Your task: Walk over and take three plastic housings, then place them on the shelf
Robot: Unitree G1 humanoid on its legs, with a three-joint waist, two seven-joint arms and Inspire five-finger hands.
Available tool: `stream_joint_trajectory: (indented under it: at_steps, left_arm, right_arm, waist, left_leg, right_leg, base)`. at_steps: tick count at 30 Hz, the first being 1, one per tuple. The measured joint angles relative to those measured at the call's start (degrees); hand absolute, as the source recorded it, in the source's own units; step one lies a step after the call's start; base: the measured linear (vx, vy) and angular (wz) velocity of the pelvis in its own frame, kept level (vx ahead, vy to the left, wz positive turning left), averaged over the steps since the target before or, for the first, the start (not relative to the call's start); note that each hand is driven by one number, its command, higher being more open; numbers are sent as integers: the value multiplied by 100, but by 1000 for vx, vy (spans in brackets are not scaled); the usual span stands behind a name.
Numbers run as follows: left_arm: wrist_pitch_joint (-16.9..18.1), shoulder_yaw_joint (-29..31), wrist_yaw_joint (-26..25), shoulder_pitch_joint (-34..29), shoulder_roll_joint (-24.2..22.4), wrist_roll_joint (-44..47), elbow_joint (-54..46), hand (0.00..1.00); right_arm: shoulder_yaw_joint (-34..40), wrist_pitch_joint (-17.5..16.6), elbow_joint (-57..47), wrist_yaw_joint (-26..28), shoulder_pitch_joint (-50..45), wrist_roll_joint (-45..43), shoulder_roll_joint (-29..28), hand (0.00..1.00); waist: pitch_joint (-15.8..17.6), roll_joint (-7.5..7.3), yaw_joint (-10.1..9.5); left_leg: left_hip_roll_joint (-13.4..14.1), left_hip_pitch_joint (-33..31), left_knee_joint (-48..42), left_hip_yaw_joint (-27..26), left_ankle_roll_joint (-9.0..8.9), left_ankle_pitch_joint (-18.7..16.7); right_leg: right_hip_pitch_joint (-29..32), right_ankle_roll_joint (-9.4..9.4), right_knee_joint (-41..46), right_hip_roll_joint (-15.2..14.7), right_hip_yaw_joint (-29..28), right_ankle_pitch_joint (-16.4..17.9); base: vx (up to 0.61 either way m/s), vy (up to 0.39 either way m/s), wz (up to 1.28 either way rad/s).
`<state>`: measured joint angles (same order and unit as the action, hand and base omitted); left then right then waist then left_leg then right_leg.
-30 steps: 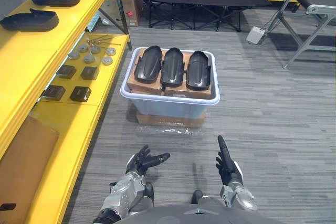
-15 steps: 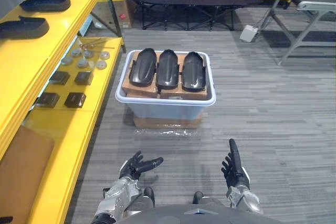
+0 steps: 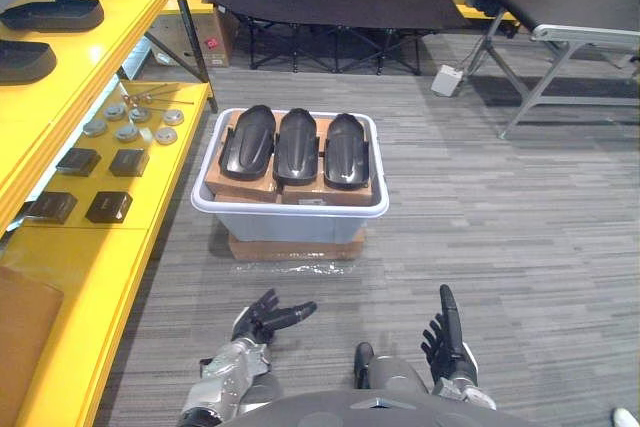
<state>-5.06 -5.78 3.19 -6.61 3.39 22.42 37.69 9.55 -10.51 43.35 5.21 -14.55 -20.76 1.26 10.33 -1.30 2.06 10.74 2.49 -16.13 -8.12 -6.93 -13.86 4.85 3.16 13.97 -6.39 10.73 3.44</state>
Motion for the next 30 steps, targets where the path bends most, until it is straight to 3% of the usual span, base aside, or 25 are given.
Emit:
stream_joint_trajectory:
  at_steps: [2,4,5,7,9,10,11,12,14,20,25,28,30]
  left_arm:
    - [32,20,2,-44,-264,2,-19,100]
    - [25,67,-6,-126,-308,10,-61,100]
    - [20,110,4,-113,-301,16,-118,100]
    - [26,114,18,-63,-286,-5,-116,100]
    - [91,112,69,-19,-279,-56,-114,100]
    - [130,113,80,0,-234,-106,-99,100]
    - [130,101,81,-20,-205,-267,-90,100]
    - [137,96,70,-7,-53,-433,-75,100]
    - [135,40,57,55,90,-688,14,100]
    - [352,-117,-55,195,591,-1663,335,100]
    - [529,-7,-161,436,715,-1595,392,100]
    - [712,1,-144,646,842,-1456,426,100]
    - [755,-3,-144,696,848,-1368,466,100]
  right_arm:
    - [-2,-8,-385,-106,-185,20,-56,100]
    - [-41,-13,-615,-154,-160,27,-86,100]
    - [-55,-69,-722,-182,-102,65,-64,100]
    - [-20,-158,-722,-253,34,190,23,100]
    - [35,-274,-721,-439,153,229,138,100]
    - [72,-282,-709,-564,259,228,219,100]
    - [39,-315,-718,-689,367,239,218,100]
    - [39,-366,-717,-838,493,268,244,100]
    - [43,-366,-713,-1068,722,464,283,100]
    - [198,-337,-717,-1957,1877,871,898,100]
    - [632,223,-693,-2307,3219,858,1924,100]
    - [720,487,-472,-2319,4103,828,2619,100]
    - [660,676,-370,-2264,4588,802,2955,100]
  waist:
    - [-12,118,-49]
    - [49,96,-86]
    - [121,77,-131]
    - [123,111,-152]
    - [149,171,-176]
    - [192,144,-212]
    - [196,120,-211]
    - [276,0,-227]
    - [352,-78,-303]
    - [595,-12,-350]
    - [1118,109,-480]
    - [1432,130,-578]
    - [1468,174,-662]
  left_leg:
    - [206,-46,-277,67,-28,106]
    - [422,-596,-1659,133,57,235]
    - [490,-817,-2196,151,18,211]
    - [398,-808,-1555,48,58,98]
    - [177,-830,-279,64,191,459]
    - [18,-781,-51,135,124,959]
    - [-149,-737,34,154,185,1025]
    - [-309,-730,118,129,211,1033]
    - [-410,-803,125,46,239,1052]
    - [-581,-1024,112,216,381,1014]
    - [-525,-1657,-166,437,512,970]
    - [-530,-2036,-412,496,530,881]
    - [-526,-2290,-533,496,565,859]
  right_leg:
    - [-158,-75,11,170,182,254]
    - [-464,-154,-117,263,216,333]
    - [-710,-188,-263,291,247,341]
    - [-946,-181,-399,224,307,301]
    - [-1037,-93,-468,111,347,330]
    - [-1072,18,-456,19,285,358]
    - [-1122,95,-535,-65,274,331]
    - [-1104,187,-588,-214,247,338]
    - [-1008,255,-602,-332,202,299]
    - [-958,530,-710,-451,234,18]
    - [-575,550,-761,-337,312,-335]
    - [-339,546,-724,-341,307,-367]
    - [-137,546,-705,-345,300,-367]
  base:
    - [218,-138,40]
    - [209,-144,12]
    - [253,-111,-1]
    - [216,16,3]
    - [184,109,4]
    - [207,137,2]
    - [234,169,4]
    - [181,129,11]
    - [129,137,-2]
    - [38,81,15]
    - [-121,83,20]
    - [-174,94,5]
    - [-187,75,-5]
